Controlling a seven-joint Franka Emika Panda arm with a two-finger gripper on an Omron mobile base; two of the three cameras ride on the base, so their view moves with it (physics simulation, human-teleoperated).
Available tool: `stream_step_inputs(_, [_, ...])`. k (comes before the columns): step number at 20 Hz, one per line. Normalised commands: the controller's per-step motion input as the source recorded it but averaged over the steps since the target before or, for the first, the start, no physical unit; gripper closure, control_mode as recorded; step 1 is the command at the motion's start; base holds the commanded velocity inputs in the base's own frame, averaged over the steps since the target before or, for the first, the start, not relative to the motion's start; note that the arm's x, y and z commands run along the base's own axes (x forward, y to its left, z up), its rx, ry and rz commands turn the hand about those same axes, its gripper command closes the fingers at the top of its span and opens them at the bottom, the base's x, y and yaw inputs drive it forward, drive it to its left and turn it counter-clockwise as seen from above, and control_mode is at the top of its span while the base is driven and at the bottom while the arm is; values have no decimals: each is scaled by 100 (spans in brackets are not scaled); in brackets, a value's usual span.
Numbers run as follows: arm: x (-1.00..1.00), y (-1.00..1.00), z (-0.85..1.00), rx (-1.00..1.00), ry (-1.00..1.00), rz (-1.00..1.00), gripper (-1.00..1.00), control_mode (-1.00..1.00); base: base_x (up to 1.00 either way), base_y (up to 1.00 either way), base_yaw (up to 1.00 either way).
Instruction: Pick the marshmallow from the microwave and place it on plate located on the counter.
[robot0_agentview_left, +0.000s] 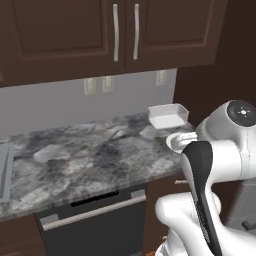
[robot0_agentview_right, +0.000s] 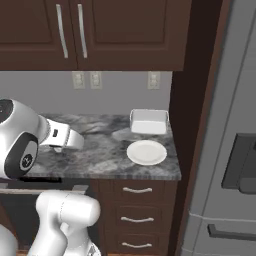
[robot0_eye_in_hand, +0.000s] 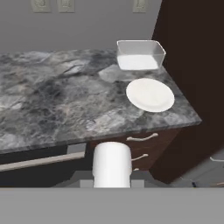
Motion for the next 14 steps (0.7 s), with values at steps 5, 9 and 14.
stream_step_inputs(5, [0,0,0,0,0,0,100,100,54,-55,-30])
stream_step_inputs(9, [0,0,0,0,0,0,100,100,51,-64,-27])
stream_step_inputs(14, [13,10,-14,0,4,1,100,-100,46,-11,-3])
